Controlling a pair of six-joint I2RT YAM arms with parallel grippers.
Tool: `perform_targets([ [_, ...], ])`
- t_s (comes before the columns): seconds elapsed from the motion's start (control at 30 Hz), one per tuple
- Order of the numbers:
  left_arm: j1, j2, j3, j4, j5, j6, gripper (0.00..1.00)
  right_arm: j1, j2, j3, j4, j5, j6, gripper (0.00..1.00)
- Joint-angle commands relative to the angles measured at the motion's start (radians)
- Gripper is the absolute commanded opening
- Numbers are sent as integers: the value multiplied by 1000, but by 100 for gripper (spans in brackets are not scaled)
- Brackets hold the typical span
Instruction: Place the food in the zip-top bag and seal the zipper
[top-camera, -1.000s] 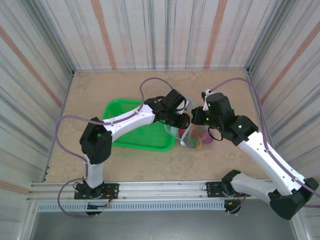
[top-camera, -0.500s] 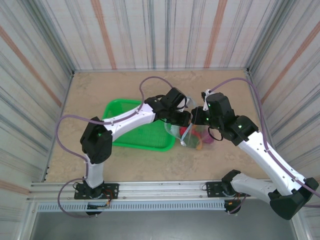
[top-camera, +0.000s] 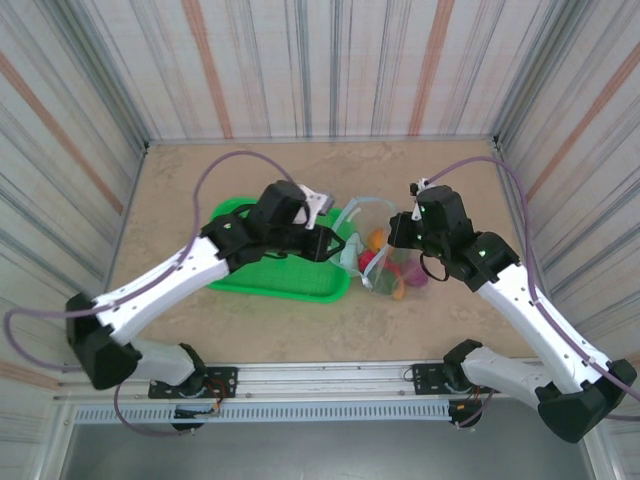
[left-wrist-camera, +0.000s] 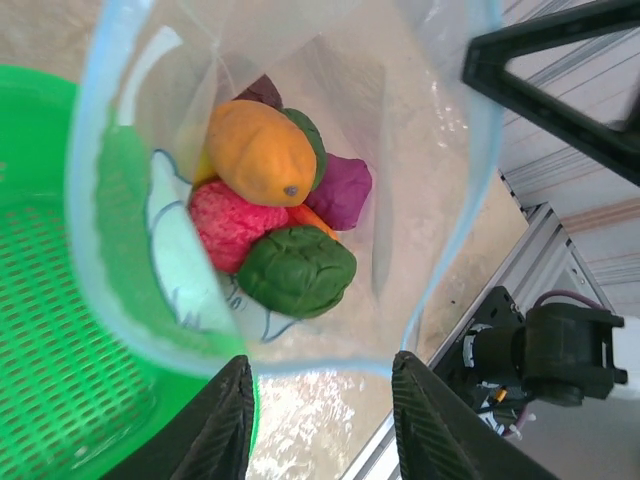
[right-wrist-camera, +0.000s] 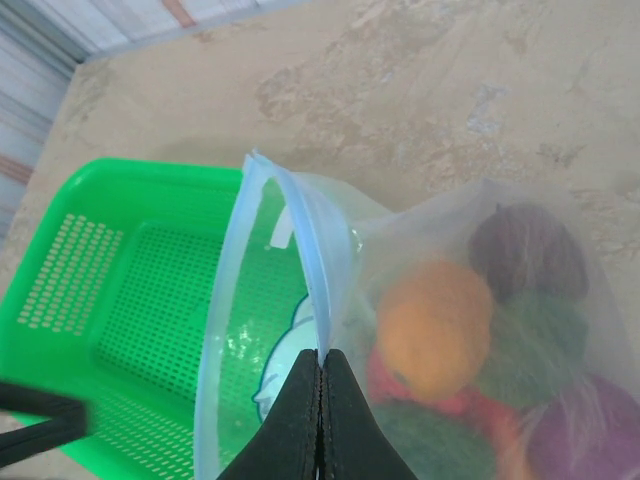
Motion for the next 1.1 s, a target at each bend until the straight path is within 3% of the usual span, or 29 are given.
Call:
perform_targets([
  [0.0,21,-140,-66,-95,-57,24,38,-5,-12,-14,2,-6,31,0],
  [0.17,-6,-287,-219,-184,-42,-43,21,-8,-55,-1,-23,33,33,0],
  [0.33,-85,-349,-382,-234,-27,-136,22,-30,-76,8,-36,39,37,0],
  [0.47,-104,-324,-413,-295,0,-127,23,-38,-81,20,-52,54,40,0],
  [0.63,-94,-169,-408,-263,-79,-95,31,-48,-87,18,-51,80,44,0],
  [0.77,-14,14,-366,-165,-135,-57,32,-52,-84,14,-49,65,47,0],
  [0.93,185,159,-314,-24,-74,-62,31,-54,-83,4,-58,41,67,0],
  [1.07,268,269,-199,18,-38,-53,32,-55,-49,27,-78,-7,54,0],
])
